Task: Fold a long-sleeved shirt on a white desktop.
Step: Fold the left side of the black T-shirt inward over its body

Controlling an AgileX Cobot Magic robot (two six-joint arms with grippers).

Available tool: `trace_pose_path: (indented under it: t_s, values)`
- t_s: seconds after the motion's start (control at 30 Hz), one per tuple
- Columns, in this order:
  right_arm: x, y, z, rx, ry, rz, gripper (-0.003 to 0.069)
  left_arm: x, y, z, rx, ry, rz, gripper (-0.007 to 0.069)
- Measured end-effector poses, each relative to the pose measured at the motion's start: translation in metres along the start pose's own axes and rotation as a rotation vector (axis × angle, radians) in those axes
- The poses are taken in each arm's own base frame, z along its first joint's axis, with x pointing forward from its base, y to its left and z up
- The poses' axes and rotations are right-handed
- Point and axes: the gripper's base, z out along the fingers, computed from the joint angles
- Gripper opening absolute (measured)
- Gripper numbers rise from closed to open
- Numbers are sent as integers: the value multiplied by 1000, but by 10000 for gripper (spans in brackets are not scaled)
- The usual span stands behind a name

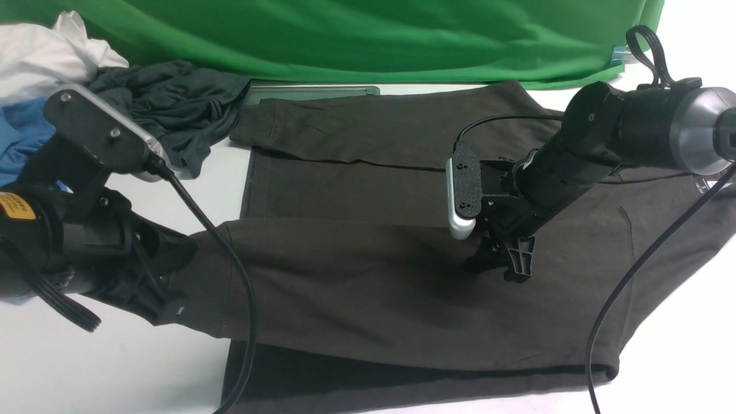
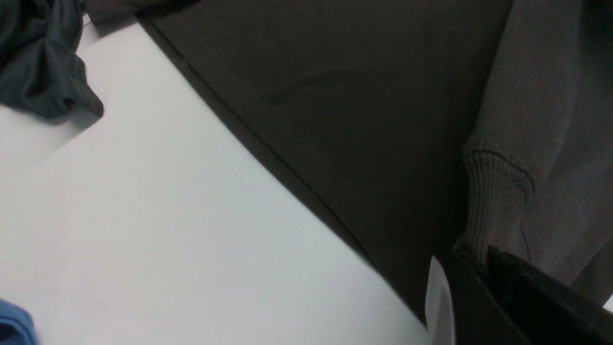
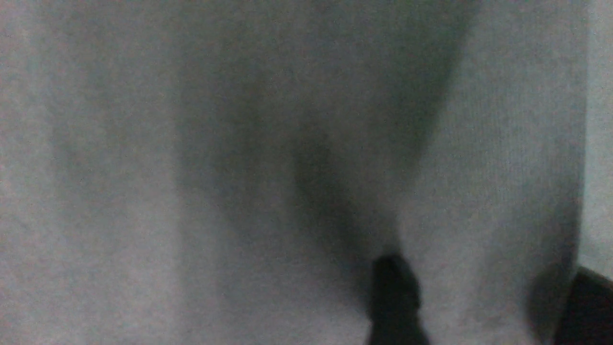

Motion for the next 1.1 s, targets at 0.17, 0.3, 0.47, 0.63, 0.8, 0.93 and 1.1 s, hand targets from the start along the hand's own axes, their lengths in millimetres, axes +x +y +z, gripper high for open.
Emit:
trace_pose_path:
  t_s: [0.17,0.3,0.47,0.63,0.8,0.93,1.1]
  values:
    - [0,0,0,1,0,0,145,0,0,0,0,0,0,41]
    - [0,-1,0,2,0,9,30,0,0,0,0,0,0,41]
    - [1,-1,0,4,10,51,19,0,0,0,-3,-3,-14,41]
    - [3,-4,0,42,32,110,19,-2,4,2,-31,-22,-62,41]
    - [4,-9,-1,99,42,151,19,-2,9,26,-23,29,-98,41]
    - [4,-11,-1,122,39,182,18,-3,16,48,-31,51,-116,41]
    - [8,-14,-2,143,38,238,18,-1,23,79,-29,98,-136,41]
